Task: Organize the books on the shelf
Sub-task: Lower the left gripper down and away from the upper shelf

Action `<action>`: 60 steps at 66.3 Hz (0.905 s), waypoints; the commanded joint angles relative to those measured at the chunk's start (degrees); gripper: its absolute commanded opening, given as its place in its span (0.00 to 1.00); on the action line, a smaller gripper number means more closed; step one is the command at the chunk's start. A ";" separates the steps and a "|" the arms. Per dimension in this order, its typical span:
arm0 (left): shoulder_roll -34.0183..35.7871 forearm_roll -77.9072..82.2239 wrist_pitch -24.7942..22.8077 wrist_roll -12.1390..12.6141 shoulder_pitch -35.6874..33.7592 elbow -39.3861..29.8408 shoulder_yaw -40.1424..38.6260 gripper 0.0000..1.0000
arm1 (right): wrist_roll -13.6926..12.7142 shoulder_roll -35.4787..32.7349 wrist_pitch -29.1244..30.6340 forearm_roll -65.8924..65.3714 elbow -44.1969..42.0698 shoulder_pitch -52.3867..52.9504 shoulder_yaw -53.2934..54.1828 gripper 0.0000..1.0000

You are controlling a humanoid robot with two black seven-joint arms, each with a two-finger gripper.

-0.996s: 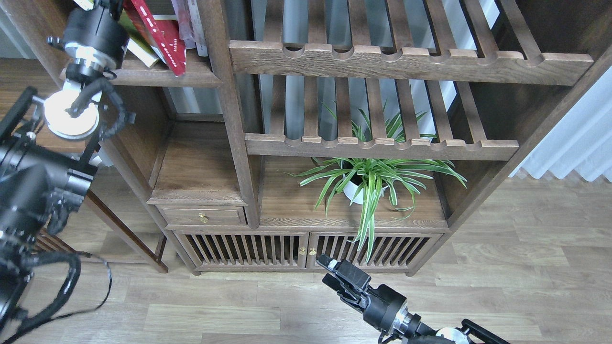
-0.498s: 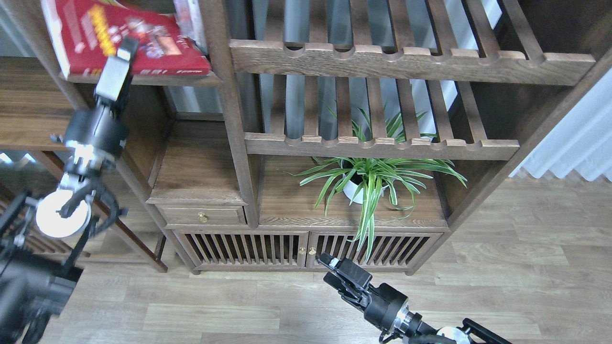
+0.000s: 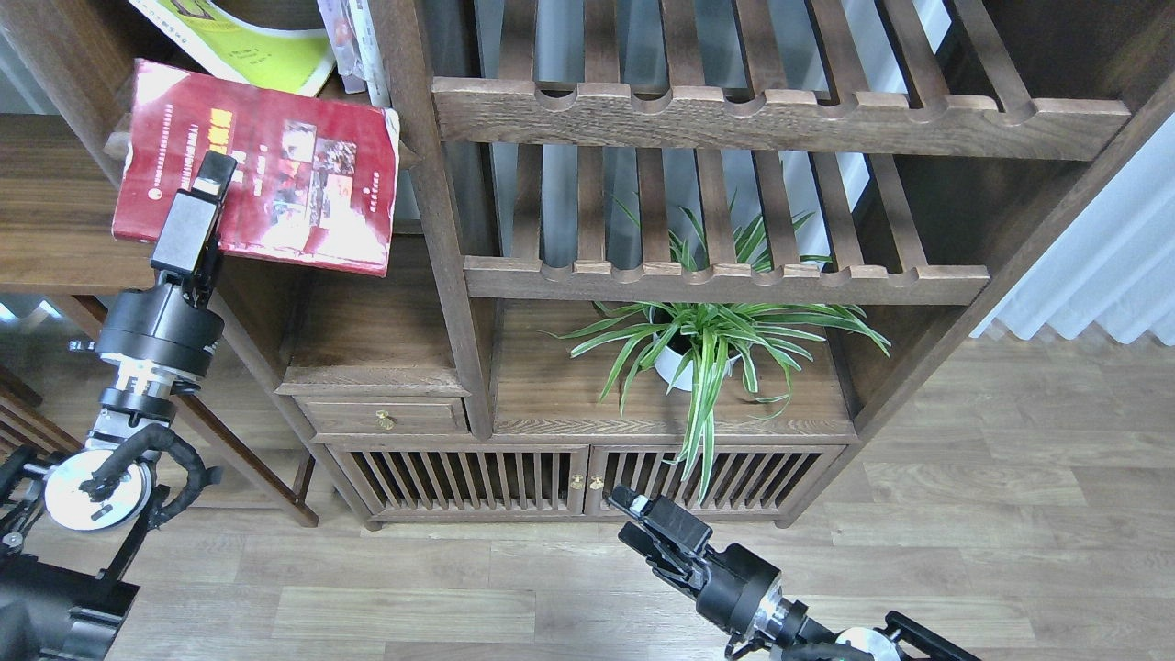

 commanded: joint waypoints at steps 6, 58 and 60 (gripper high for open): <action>-1.13 -3.83 -1.26 0.26 1.15 4.21 0.65 0.01 | 0.00 -0.04 0.00 0.00 0.00 -0.06 0.00 0.99; 3.08 -8.23 -1.26 7.38 18.29 5.53 7.24 0.04 | 0.70 1.63 0.00 0.09 0.09 1.35 1.05 0.99; 4.05 -8.93 -1.26 8.09 18.29 5.44 8.38 0.08 | 0.70 1.72 0.00 0.09 0.09 1.35 1.32 0.99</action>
